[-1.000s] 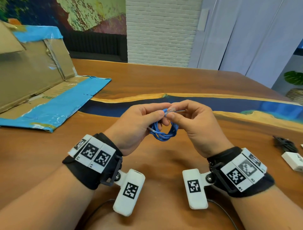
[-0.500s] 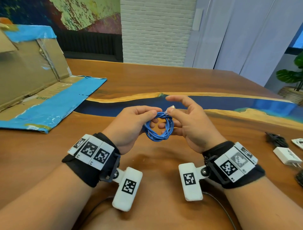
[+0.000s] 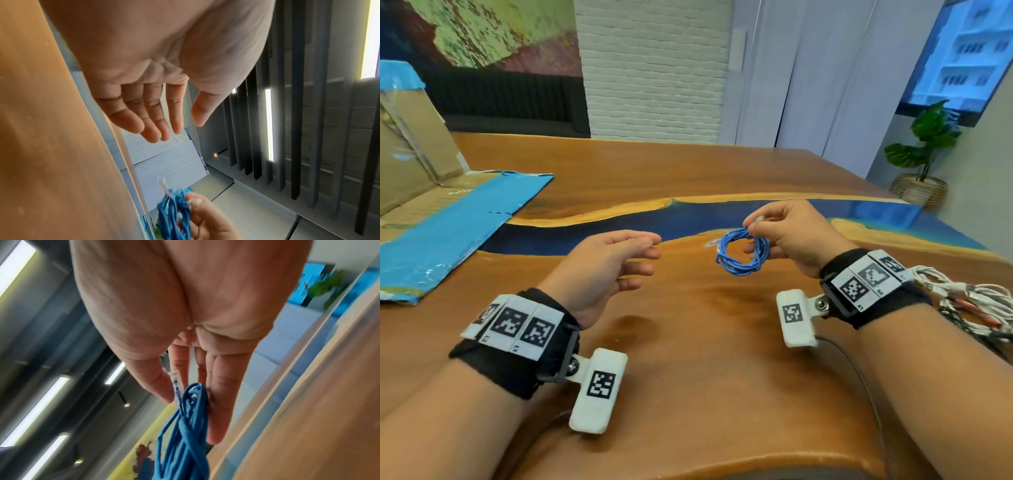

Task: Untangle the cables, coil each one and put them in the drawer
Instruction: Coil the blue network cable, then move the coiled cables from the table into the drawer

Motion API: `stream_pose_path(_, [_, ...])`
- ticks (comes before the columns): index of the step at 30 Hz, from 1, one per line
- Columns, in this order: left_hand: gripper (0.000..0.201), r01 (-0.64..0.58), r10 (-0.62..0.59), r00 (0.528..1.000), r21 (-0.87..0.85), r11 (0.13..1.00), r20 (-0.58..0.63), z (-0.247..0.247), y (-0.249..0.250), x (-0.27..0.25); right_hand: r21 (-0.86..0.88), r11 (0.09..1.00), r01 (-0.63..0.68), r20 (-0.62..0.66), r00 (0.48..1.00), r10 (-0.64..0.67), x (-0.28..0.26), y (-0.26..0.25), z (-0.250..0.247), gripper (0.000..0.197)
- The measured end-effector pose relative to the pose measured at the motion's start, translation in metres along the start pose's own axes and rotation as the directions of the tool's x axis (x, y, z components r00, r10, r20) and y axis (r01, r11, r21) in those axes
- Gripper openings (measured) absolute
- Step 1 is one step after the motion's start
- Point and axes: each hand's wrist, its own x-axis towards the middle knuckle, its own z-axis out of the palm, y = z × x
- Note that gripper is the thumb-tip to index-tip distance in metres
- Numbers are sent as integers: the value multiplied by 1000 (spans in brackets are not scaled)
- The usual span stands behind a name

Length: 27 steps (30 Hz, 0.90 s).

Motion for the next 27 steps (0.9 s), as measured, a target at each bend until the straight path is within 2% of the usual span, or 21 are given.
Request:
stream_pose_path(4, [21,3,-4,1000,35,999,13,-1,1,0,-121,980,-157,-146,979,139,7,26,-52,9])
stream_pose_path(8, [23,-1,-1,999,49,999,33,0,1,-1,-181,934,-307,-268,929,254,8,43,-86,8])
stream_pose_path(10, [23,-4,2,999,45,999,43,0,1,-1,-241,903,-355,-302,912,277,9,48,-96,9])
stream_pose_path(12, [23,-7,6,999,38,999,47,0,2,-1,-380,843,-380,-317,910,267,11,54,-103,9])
stream_pose_path(17, [24,-25,24,999,22,999,48,-1,2,-1,-522,755,-396,-348,908,236,19,69,-104,17])
stream_pose_path(20, [24,-24,23,998,20,1000,60,-4,2,-1,-566,720,-401,-358,907,223,16,63,-98,11])
stream_pose_path(23, [24,-35,33,997,23,999,62,-5,1,0,-574,753,-321,-342,930,135,6,48,-92,28])
stream_pose_path(27, [23,-40,39,995,11,999,89,-8,-1,3,-526,844,-104,-275,960,-53,-44,9,-89,24])
